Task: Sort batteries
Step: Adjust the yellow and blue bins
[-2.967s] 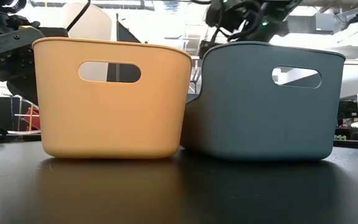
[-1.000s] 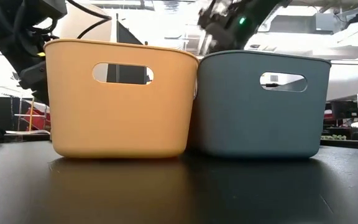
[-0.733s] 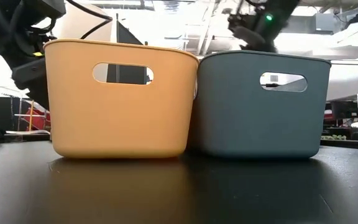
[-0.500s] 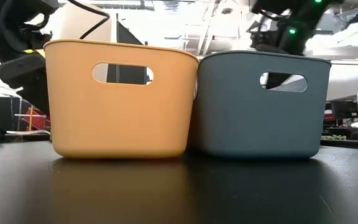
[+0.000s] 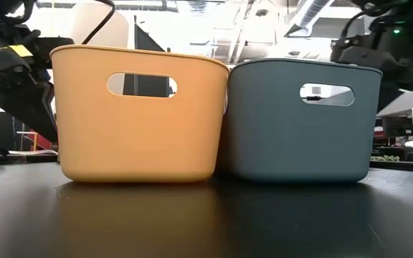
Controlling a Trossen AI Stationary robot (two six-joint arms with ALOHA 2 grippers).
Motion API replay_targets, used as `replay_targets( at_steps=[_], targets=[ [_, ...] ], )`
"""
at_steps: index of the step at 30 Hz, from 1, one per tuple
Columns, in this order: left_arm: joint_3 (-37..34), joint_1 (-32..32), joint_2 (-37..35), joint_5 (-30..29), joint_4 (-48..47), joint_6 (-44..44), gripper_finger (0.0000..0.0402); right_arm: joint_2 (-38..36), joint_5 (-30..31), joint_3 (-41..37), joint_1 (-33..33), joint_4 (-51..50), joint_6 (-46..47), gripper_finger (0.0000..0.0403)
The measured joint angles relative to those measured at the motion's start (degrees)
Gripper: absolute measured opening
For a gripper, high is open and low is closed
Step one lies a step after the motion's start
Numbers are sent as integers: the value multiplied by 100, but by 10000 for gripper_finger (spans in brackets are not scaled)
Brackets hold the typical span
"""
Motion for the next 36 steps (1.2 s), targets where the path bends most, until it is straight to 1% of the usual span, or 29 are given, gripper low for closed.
replay_targets(
  at_steps=[4, 8, 12, 21, 25, 36],
  targets=[
    [0, -59, 0, 104, 38, -4, 0, 28, 2, -67, 356, 42, 510, 0],
    [0, -121, 0, 154, 186, 110, 0, 153, 2, -69, 533, 162, 701, 0],
    [0, -175, 0, 179, 335, 239, 0, 289, 10, -71, 625, 494, 684, 0],
    [0, -208, 2, 319, 321, 297, 0, 574, 13, -71, 623, 941, 638, 0],
    [0, -208, 2, 379, 323, 394, 0, 567, 30, -71, 623, 1215, 510, 0],
    [0, -208, 2, 394, 293, 448, 0, 575, 28, -71, 621, 1510, 380, 0]
  ],
)
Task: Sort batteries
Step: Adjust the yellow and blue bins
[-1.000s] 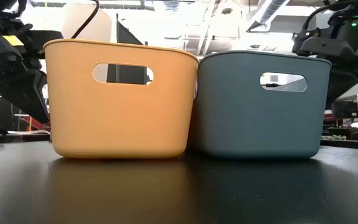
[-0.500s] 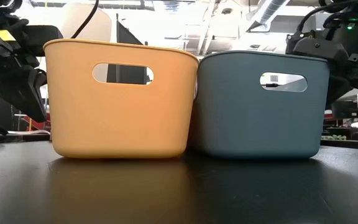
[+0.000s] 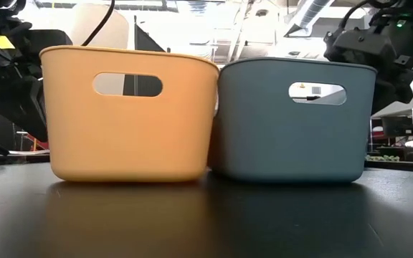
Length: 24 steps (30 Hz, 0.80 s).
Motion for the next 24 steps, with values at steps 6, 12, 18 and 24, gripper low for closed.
replay_targets(
  at_steps=[6, 12, 18, 24],
  targets=[
    [0, 0, 0, 147, 2, 81, 0, 2, 0, 0, 4, 155, -30, 0],
    [0, 0, 0, 384, -2, 159, 0, 72, -2, 2, 83, 479, 16, 0],
    [0, 0, 0, 589, -105, 184, 0, 558, -17, 2, 79, 963, 60, 0],
    [0, -7, 0, 800, -138, 190, 0, 861, -28, 2, 79, 1379, 66, 0]
  ],
)
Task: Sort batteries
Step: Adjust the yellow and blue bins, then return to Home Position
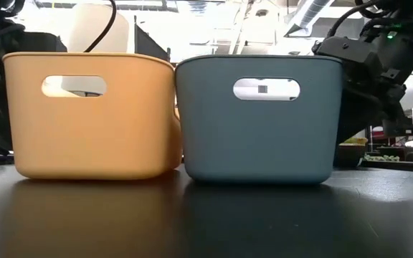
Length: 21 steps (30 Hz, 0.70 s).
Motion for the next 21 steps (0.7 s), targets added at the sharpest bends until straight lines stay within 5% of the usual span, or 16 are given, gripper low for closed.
replay_targets(
  at_steps=[12, 21],
  targets=[
    [0, -176, -2, -14, -575, -420, 0, -293, 105, 2, 170, -613, -563, 0],
    [-2, -935, -812, -994, -766, -665, 0, -1094, 1200, 2, 851, -1192, -1698, 0]
  ],
)
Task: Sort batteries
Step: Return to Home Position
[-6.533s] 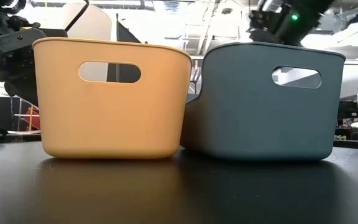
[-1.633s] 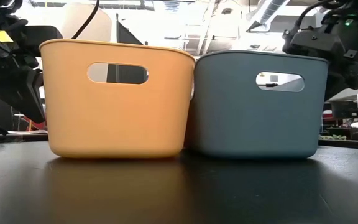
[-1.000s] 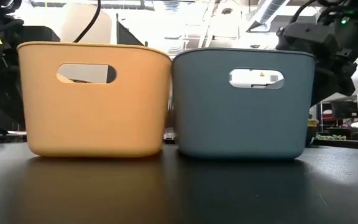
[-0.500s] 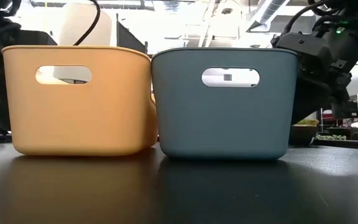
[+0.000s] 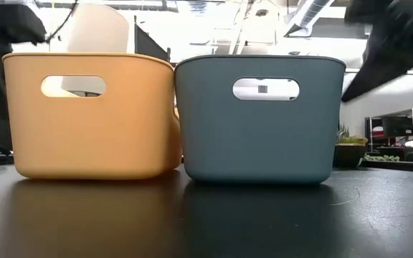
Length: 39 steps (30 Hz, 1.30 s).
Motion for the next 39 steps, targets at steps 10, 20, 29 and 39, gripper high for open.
replay_targets(
  at_steps=[10, 20, 29, 39],
  targets=[
    [-17, -664, -1582, -2373, 404, 1119, 0, -995, -190, -498, -51, 3048, -4314, 0],
    [-1359, -549, -2477, -2680, 3266, 2999, 0, -2155, -2187, -2658, -1780, 5980, -5360, 0],
    [-2535, 191, -3169, -1724, 5614, 4553, 0, -2637, -4215, -3918, -3425, 7579, -5393, 0],
    [-2835, 1411, -3710, -440, 5717, 4863, 0, -2961, -5042, -4391, -4296, 7572, -5402, 0]
  ],
)
